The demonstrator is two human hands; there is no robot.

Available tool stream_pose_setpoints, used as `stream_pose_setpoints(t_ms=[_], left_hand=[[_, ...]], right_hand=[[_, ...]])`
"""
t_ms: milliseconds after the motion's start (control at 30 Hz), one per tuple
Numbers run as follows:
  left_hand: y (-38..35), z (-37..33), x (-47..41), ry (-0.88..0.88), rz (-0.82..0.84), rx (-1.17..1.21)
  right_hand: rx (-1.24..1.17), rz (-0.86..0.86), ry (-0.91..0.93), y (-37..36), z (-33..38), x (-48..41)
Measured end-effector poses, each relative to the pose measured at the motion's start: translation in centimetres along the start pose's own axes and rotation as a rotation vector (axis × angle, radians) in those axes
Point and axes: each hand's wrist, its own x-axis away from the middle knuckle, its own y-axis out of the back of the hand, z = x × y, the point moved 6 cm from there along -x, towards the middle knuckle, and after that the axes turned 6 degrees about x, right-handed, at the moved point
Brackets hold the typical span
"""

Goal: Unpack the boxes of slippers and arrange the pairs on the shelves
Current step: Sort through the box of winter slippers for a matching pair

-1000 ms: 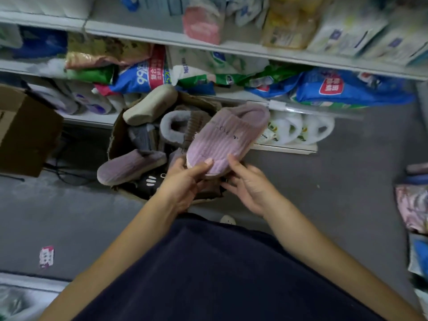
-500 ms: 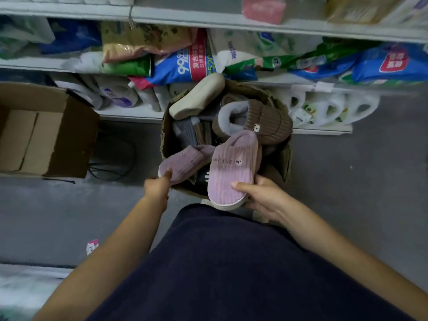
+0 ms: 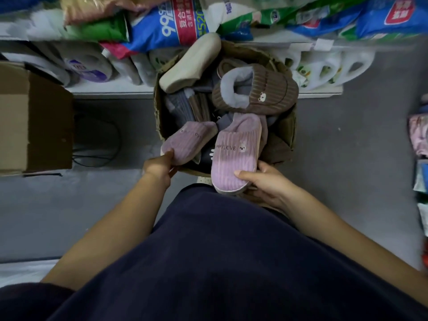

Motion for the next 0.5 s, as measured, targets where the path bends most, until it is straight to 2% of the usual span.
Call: stream_pose_setpoints(t_ms=[133,267,367,500], left_hand=[[-0.6,0.1,3.2,0.131,0.044,0.245],[-1.3,0.5,7.8,0.217,0.155,0.44],[-2.9,0.3,11.0,0.203,0.291,0.519],[-8.2,0.6,16.3,0.114,0.471,0.481]], right_hand=[[-0.054,0.041,0.063,0.3,1.2,0.2],[-0.156,0.193,0.138,0.6,2.8,1.0],[-0.177,0.271,0.197,1.8,4.3,2.0],[-0.144,0.315,0.319,6.7,7.1,4.1]])
